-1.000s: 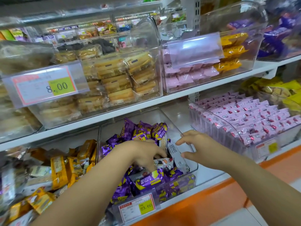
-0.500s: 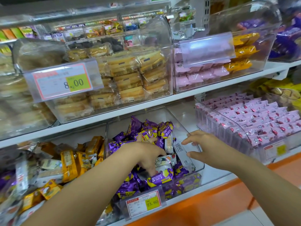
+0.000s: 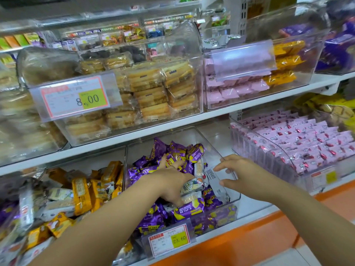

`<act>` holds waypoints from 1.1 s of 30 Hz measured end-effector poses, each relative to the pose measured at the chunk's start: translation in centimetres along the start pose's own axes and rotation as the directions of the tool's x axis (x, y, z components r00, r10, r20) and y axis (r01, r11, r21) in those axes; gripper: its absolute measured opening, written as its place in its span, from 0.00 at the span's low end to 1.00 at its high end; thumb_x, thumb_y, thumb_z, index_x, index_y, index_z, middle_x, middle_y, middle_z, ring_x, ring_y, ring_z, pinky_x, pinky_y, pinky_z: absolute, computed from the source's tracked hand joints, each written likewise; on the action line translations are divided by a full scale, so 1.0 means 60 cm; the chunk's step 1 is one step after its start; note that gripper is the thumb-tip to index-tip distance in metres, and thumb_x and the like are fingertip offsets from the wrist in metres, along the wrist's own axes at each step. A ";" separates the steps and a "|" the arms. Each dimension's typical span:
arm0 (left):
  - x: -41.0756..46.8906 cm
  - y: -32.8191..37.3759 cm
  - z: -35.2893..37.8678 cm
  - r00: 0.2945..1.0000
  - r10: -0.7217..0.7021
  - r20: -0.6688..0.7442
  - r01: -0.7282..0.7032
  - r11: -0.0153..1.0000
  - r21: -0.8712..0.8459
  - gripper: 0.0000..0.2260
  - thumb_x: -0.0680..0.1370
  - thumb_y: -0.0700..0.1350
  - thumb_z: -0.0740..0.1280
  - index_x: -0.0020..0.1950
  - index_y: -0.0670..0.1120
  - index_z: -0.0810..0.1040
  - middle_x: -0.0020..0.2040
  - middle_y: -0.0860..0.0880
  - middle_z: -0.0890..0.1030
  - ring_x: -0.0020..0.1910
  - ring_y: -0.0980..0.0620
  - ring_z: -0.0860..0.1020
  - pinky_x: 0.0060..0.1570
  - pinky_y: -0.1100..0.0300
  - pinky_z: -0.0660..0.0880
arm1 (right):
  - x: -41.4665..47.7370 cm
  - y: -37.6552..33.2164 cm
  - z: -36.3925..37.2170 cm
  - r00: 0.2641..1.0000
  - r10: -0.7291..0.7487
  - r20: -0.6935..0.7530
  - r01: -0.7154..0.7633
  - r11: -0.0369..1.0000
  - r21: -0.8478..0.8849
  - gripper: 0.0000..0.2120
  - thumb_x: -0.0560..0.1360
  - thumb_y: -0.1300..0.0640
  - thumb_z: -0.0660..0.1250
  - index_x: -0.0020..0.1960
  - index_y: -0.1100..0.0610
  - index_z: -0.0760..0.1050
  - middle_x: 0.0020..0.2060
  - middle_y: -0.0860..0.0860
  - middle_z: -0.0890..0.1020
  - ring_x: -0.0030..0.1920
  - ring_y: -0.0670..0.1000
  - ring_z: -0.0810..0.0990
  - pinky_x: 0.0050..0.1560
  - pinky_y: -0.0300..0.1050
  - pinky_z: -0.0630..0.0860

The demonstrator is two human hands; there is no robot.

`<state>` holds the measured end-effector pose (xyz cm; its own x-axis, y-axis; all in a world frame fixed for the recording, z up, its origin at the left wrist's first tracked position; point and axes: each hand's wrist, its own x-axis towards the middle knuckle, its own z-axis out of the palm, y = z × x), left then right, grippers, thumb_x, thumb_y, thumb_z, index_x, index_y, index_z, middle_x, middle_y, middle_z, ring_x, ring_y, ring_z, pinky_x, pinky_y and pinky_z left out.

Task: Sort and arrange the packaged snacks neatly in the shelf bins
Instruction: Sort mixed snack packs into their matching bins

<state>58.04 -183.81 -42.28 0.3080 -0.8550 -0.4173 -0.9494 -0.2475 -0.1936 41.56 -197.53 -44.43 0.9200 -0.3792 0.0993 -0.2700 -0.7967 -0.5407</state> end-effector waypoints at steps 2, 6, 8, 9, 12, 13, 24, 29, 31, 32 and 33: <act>0.001 0.004 0.001 1.000 -0.009 -0.017 0.009 0.999 -0.031 0.38 0.70 0.49 0.72 0.76 0.51 0.56 0.62 0.46 0.77 0.77 0.52 0.42 0.69 0.36 0.31 | 0.000 -0.001 0.000 1.000 0.001 -0.001 -0.001 1.000 0.003 0.15 0.74 0.53 0.69 0.60 0.47 0.75 0.63 0.47 0.70 0.51 0.44 0.74 0.54 0.35 0.67; 0.007 -0.004 0.004 0.998 -0.029 -0.059 0.021 0.990 -0.139 0.42 0.65 0.48 0.74 0.75 0.50 0.57 0.69 0.46 0.70 0.77 0.53 0.46 0.68 0.38 0.31 | 0.001 -0.003 -0.002 1.000 0.000 -0.008 0.000 1.000 0.006 0.15 0.74 0.53 0.69 0.61 0.47 0.75 0.63 0.47 0.70 0.50 0.43 0.73 0.54 0.35 0.68; 0.005 0.000 0.006 0.997 -0.024 -0.076 0.013 0.991 -0.136 0.42 0.66 0.49 0.74 0.75 0.48 0.55 0.70 0.43 0.68 0.77 0.52 0.46 0.69 0.38 0.31 | 0.000 -0.003 -0.001 1.000 0.003 -0.004 -0.003 1.000 -0.004 0.16 0.75 0.53 0.69 0.62 0.47 0.74 0.64 0.47 0.69 0.55 0.44 0.73 0.58 0.35 0.66; 0.003 0.002 0.006 0.996 -0.024 -0.090 0.009 0.987 -0.161 0.41 0.68 0.50 0.73 0.75 0.47 0.55 0.71 0.43 0.66 0.77 0.52 0.47 0.70 0.39 0.32 | -0.001 -0.003 -0.001 1.000 0.002 -0.009 -0.002 1.000 -0.017 0.17 0.75 0.53 0.68 0.63 0.47 0.74 0.66 0.47 0.68 0.60 0.44 0.71 0.60 0.35 0.64; -0.012 0.003 -0.010 0.977 -0.051 -0.209 -0.024 0.940 -0.340 0.39 0.70 0.50 0.72 0.76 0.49 0.55 0.71 0.47 0.65 0.74 0.52 0.55 0.74 0.43 0.40 | -0.001 -0.007 -0.004 0.995 -0.030 -0.096 0.027 0.999 -0.034 0.21 0.74 0.52 0.69 0.66 0.46 0.70 0.68 0.45 0.66 0.69 0.46 0.63 0.64 0.35 0.58; -0.016 0.001 -0.015 0.958 -0.063 -0.281 -0.062 0.907 -0.417 0.39 0.70 0.50 0.72 0.76 0.51 0.56 0.69 0.48 0.68 0.72 0.52 0.61 0.74 0.46 0.46 | -0.001 -0.011 -0.006 0.989 -0.056 -0.135 0.055 0.998 -0.015 0.24 0.73 0.51 0.70 0.68 0.46 0.68 0.66 0.43 0.66 0.69 0.44 0.63 0.63 0.33 0.57; -0.013 0.044 -0.053 0.864 -0.007 -0.503 -0.483 0.270 -0.833 0.20 0.75 0.37 0.70 0.63 0.53 0.72 0.58 0.48 0.79 0.51 0.54 0.80 0.58 0.61 0.75 | -0.007 -0.024 -0.028 0.984 -0.030 -0.177 0.148 0.696 0.703 0.37 0.66 0.61 0.75 0.70 0.48 0.64 0.55 0.44 0.81 0.56 0.42 0.79 0.54 0.37 0.76; 0.004 0.058 -0.052 0.858 -0.003 -0.513 -0.488 0.303 -0.818 0.16 0.78 0.36 0.65 0.64 0.50 0.74 0.58 0.42 0.79 0.57 0.49 0.79 0.64 0.56 0.72 | -0.020 -0.012 -0.033 0.967 0.058 -0.250 0.110 0.786 0.608 0.23 0.70 0.61 0.73 0.62 0.48 0.72 0.50 0.46 0.83 0.50 0.46 0.82 0.52 0.42 0.78; 0.020 0.048 -0.048 0.869 -0.096 -0.486 -0.438 0.308 -0.844 0.18 0.78 0.35 0.64 0.67 0.47 0.72 0.51 0.48 0.79 0.52 0.51 0.81 0.63 0.57 0.72 | -0.023 -0.010 -0.041 0.939 0.126 -0.319 0.104 0.781 0.616 0.21 0.71 0.61 0.72 0.61 0.49 0.71 0.49 0.47 0.83 0.47 0.45 0.82 0.47 0.38 0.78; 0.029 0.040 -0.043 0.868 -0.150 -0.474 -0.401 0.354 -0.845 0.18 0.78 0.36 0.64 0.67 0.46 0.72 0.48 0.51 0.79 0.51 0.53 0.80 0.62 0.59 0.72 | -0.023 -0.006 -0.047 0.915 0.164 -0.369 0.103 0.789 0.605 0.21 0.72 0.60 0.72 0.61 0.48 0.70 0.49 0.46 0.82 0.46 0.43 0.82 0.45 0.36 0.78; 0.039 0.032 -0.036 0.867 -0.182 -0.465 -0.352 0.438 -0.827 0.17 0.78 0.36 0.65 0.66 0.45 0.73 0.46 0.53 0.78 0.50 0.54 0.79 0.59 0.63 0.72 | -0.023 0.000 -0.054 0.888 0.191 -0.418 0.108 0.798 0.593 0.23 0.72 0.60 0.71 0.61 0.45 0.68 0.50 0.45 0.80 0.44 0.40 0.81 0.42 0.32 0.76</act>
<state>56.81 -187.26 -41.72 0.4105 -0.9078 0.0864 -0.5757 -0.1845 0.7966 39.36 -198.51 -41.88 0.6466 -0.6856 0.3344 0.0520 -0.3977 -0.9160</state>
